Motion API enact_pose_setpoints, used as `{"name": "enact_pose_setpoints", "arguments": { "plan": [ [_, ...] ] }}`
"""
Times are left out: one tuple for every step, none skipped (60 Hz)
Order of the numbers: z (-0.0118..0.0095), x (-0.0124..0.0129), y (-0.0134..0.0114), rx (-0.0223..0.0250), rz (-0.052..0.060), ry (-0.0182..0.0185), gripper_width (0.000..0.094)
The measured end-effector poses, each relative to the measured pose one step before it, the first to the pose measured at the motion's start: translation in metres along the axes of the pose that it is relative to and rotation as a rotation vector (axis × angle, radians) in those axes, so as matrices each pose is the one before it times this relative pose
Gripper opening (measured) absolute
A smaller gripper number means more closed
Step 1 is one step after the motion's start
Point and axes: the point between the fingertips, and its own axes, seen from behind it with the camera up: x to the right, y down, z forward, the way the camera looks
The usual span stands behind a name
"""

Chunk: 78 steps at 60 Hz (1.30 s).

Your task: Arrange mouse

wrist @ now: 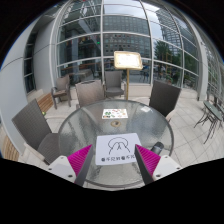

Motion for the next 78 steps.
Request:
{"name": "enact_pose_setpoints", "arguments": {
  "plan": [
    [0.00001,0.00040,0.00062,-0.00134,0.0000,0.00074,0.0837],
    [0.00012,0.00051,0.00072,-0.00206,0.0000,0.00111,0.0836],
    [0.00041,0.00058,0.00091,-0.00335,-0.0005,0.00119,0.0836],
    [0.00017,0.00163,0.00264,-0.00403,-0.0003,0.00082,0.0835],
    [0.00369,-0.00077,0.00200,-0.00671,-0.0011,0.00245,0.0836],
    [0.00150,0.00087,0.00201,-0.00516,-0.0006,0.00064,0.0836],
    [0.00138,0.00063,0.00193,-0.00403,0.0005,-0.00008,0.0836],
    [0.00148,0.00053,0.00195,-0.00392,0.0012,-0.00001,0.0836],
    [-0.00131,0.00219,0.00312,-0.00312,0.0022,-0.00086,0.0837],
    [0.00146,0.00108,0.00275,-0.00430,0.0023,0.00047,0.0835],
    [0.00328,0.00090,0.00372,-0.00365,0.0019,0.00055,0.0835],
    [0.00141,0.00045,0.00150,-0.00365,0.0018,-0.00049,0.0836],
    [0.00158,0.00134,0.00221,-0.00405,0.0016,-0.00039,0.0837],
    [0.00074,0.00130,0.00005,-0.00590,0.0009,0.00027,0.0837],
    [-0.00030,0.00307,0.00580,-0.00339,0.0006,0.00065,0.0839],
    [0.00138,0.00212,0.00301,-0.00540,0.0007,0.00188,0.0841],
    [0.00112,0.00249,0.00322,-0.00481,0.0012,0.00305,0.0847],
    [0.00135,0.00317,0.00327,-0.00394,0.0019,0.00404,0.0850],
    [0.00147,0.00343,0.00318,-0.00341,0.0025,0.00407,0.0853],
    [0.00371,0.00320,0.00148,-0.00490,0.0013,0.00325,0.0852],
    [0.00035,0.00581,0.00817,-0.00209,0.0026,0.00243,0.0852],
    [0.00184,0.00391,0.00463,-0.00582,0.0027,0.00394,0.0853],
    [0.00212,0.00458,0.00524,-0.00714,0.0026,0.00454,0.0853],
    [0.00361,0.00295,0.00105,-0.01046,0.0030,0.00619,0.0851],
    [0.00238,0.00528,0.00553,-0.00871,0.0043,0.00552,0.0851],
    [-0.00051,0.00754,0.00304,-0.01050,0.0040,0.00459,0.0850],
    [0.00800,0.00433,0.00985,-0.00453,0.0060,0.00563,0.0850],
    [0.00314,0.00543,0.00493,-0.00913,0.0047,0.00528,0.0853],
    [0.00363,0.00608,0.00470,-0.00894,0.0044,0.00624,0.0851],
    [-0.00194,0.00765,0.00052,-0.01396,0.0035,0.00679,0.0851],
    [0.00361,0.00655,0.00496,-0.00936,0.0048,0.00825,0.0852],
    [0.00420,0.00953,0.00557,-0.00929,0.0042,0.00772,0.0853],
    [0.00698,0.00366,0.00609,-0.00482,0.0051,0.00965,0.0853],
    [0.00428,0.00653,0.00359,-0.00731,0.0045,0.00810,0.0851],
    [0.00468,0.00631,0.00356,-0.00774,0.0044,0.00755,0.0851],
    [0.00173,0.00955,0.00152,-0.01236,0.0035,0.00588,0.0851],
    [0.00481,0.00666,0.00361,-0.00969,0.0048,0.00765,0.0850],
    [0.00672,0.00508,0.00452,-0.00691,0.0058,0.00857,0.0851],
    [0.00533,0.00618,0.00289,-0.00879,0.0062,0.00740,0.0849],
    [0.00500,0.00597,0.00265,-0.00955,0.0049,0.00586,0.0846],
    [0.00525,0.00587,0.00219,-0.00924,0.0043,0.00457,0.0842],
    [0.00529,0.00578,0.00174,-0.00775,0.0030,0.00433,0.0838],
    [0.00349,0.00653,-0.00004,-0.01014,0.0020,0.00380,0.0834],
    [0.00609,0.00584,0.00153,-0.00614,0.0011,0.00447,0.0831],
    [0.00515,0.00538,0.00064,-0.00644,0.0010,0.00556,0.0830],
    [0.00518,0.00522,0.00005,-0.00603,0.0010,0.00502,0.0832],
    [0.00546,0.00465,-0.00014,-0.00550,0.0002,0.00388,0.0831],
    [0.00551,0.00435,-0.00062,-0.00485,-0.0007,0.00207,0.0830],
    [0.00696,0.00283,-0.00139,-0.00595,-0.0013,0.00013,0.0831],
    [0.00477,0.00379,-0.00127,-0.00496,-0.0014,-0.00028,0.0832],
    [0.00566,0.00266,-0.00162,-0.00417,-0.0013,-0.00046,0.0832],
    [0.00545,0.00256,-0.00180,-0.00316,-0.0010,-0.00039,0.0830],
    [0.00520,0.00216,-0.00214,-0.00301,-0.0018,-0.00056,0.0830],
    [0.00534,0.00175,-0.00228,-0.00236,-0.0019,-0.00158,0.0831],
    [0.00519,0.00150,-0.00258,-0.00238,-0.0026,-0.00213,0.0832],
    [0.00574,0.00103,-0.00326,-0.00318,-0.0032,-0.00185,0.0829],
    [0.00524,0.00162,-0.00363,-0.00275,-0.0037,-0.00381,0.0829],
    [0.00501,0.00069,-0.00293,-0.00267,-0.0040,-0.00310,0.0831],
    [0.00496,0.00074,-0.00282,-0.00291,-0.0035,-0.00288,0.0831],
    [0.00448,0.00068,-0.00314,-0.00320,-0.0038,-0.00305,0.0831],
    [0.00462,0.00060,-0.00347,-0.00225,-0.0040,-0.00404,0.0832],
    [0.00463,0.00023,-0.00396,-0.00159,-0.0040,-0.00439,0.0830],
    [0.00369,-0.00003,-0.00399,-0.00221,-0.0037,-0.00495,0.0830],
    [0.00376,0.00030,-0.00357,-0.00138,-0.0033,-0.00402,0.0831],
    [0.00372,-0.00002,-0.00343,-0.00226,-0.0033,-0.00414,0.0830],
    [0.00378,0.00000,-0.00340,-0.00300,-0.0032,-0.00396,0.0830],
    [0.00353,-0.00023,-0.00306,-0.00369,-0.0031,-0.00474,0.0830],
    [0.00481,-0.00101,-0.00311,-0.00238,-0.0019,-0.00500,0.0831],
    [0.00351,-0.00057,-0.00409,-0.00396,-0.0029,-0.00631,0.0832],
    [0.00308,-0.00069,-0.00334,-0.00222,-0.0027,-0.00618,0.0831],
    [0.00312,-0.00103,-0.00321,-0.00283,-0.0030,-0.00667,0.0830],
    [0.00299,-0.00100,-0.00287,-0.00371,-0.0018,-0.00707,0.0829],
    [0.00412,-0.00013,-0.00189,-0.00497,-0.0004,-0.00107,0.0836],
    [0.00258,0.00033,-0.00214,-0.00621,-0.0029,-0.00103,0.0841],
    [0.00252,-0.00029,-0.00493,0.00409,-0.0075,-0.00181,0.0840],
    [0.00196,-0.00064,-0.00385,0.00226,-0.0068,-0.00355,0.0840],
    [0.00243,-0.00164,-0.00341,0.00050,-0.0066,-0.00774,0.0832],
    [0.00248,-0.00216,-0.00278,-0.00120,-0.0053,-0.00976,0.0828]
  ]
}}
